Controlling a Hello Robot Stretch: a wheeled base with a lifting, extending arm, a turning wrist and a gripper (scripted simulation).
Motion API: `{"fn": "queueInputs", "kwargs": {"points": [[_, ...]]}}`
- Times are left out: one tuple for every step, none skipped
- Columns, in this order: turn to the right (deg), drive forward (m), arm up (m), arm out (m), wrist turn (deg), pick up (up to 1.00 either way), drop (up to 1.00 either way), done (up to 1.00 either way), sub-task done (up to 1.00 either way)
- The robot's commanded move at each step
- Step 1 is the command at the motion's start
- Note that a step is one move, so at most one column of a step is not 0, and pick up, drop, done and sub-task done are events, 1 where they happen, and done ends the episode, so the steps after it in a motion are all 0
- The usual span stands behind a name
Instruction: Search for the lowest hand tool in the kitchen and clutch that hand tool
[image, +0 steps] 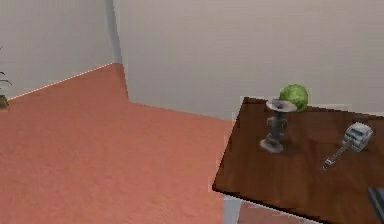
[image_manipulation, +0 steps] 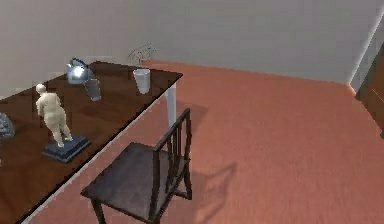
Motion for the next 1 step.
{"fn": "queueInputs", "kwargs": {"points": [[0.0, 0.4, 0.0, 0.0, 0.0, 0.0, 0.0, 0.0, 0.0]]}}
